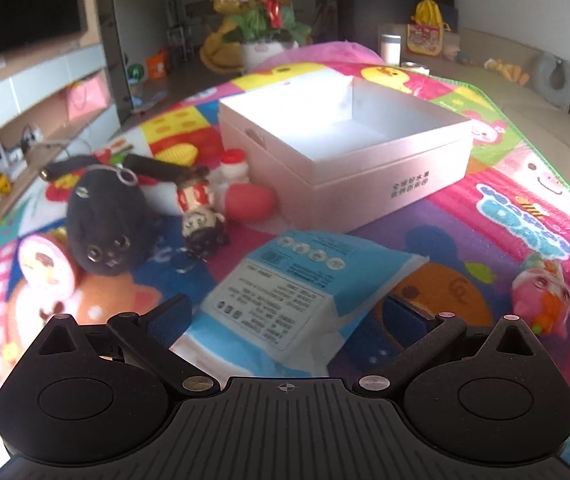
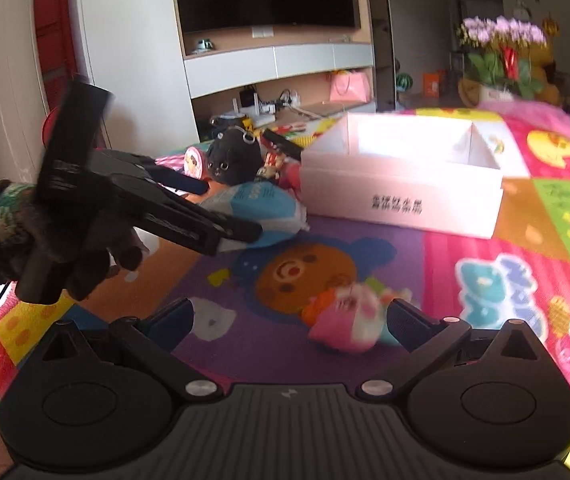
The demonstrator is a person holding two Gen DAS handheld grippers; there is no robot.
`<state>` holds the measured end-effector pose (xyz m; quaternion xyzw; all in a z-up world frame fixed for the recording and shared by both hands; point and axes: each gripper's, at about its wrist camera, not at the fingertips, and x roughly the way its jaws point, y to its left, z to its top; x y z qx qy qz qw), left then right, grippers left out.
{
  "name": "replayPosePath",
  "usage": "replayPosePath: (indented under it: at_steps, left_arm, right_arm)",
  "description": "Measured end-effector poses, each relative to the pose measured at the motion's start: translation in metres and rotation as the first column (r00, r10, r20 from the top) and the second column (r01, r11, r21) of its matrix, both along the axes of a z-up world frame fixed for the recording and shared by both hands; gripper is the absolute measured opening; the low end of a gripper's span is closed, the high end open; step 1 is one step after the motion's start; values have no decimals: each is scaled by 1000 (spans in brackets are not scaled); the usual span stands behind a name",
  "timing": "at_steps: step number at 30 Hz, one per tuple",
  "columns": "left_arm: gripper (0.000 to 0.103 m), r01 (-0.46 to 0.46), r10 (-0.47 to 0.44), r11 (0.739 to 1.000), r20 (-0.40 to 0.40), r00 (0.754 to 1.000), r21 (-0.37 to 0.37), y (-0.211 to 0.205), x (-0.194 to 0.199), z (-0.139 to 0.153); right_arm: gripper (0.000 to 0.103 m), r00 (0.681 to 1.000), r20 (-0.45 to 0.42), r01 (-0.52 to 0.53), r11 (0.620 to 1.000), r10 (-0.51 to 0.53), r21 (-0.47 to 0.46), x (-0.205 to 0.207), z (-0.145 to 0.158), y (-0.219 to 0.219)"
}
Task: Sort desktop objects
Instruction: 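Grasp the blue-white wipe pack with the left tool while the right grasps the pink-white figurine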
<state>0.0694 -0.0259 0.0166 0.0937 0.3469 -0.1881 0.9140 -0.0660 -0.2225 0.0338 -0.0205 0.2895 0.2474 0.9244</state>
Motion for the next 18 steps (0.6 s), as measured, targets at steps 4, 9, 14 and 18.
replayPosePath:
  at_steps: [4,9,14,18]
  left_arm:
    - [103,50,-52,996,-23,998,-68,-4,-23,-1]
    - [103,-24,10,983,-78,997,-180,6,-51,0]
    - [103,-129,114,972,-83,990,-199,26,-67,2]
    - [103,-182,158,960,-124,980,-215,39,-68,-5]
  right_arm:
    - [103,989,77,127,992,-128,8,19,22,-25]
    - [103,952,79,289,954,-295,77,90,31,-54]
    - [103,903,-59,430,885,-427,176,167,15,-70]
    - [103,903,-195,424,867,-383,262,194,-1,-71]
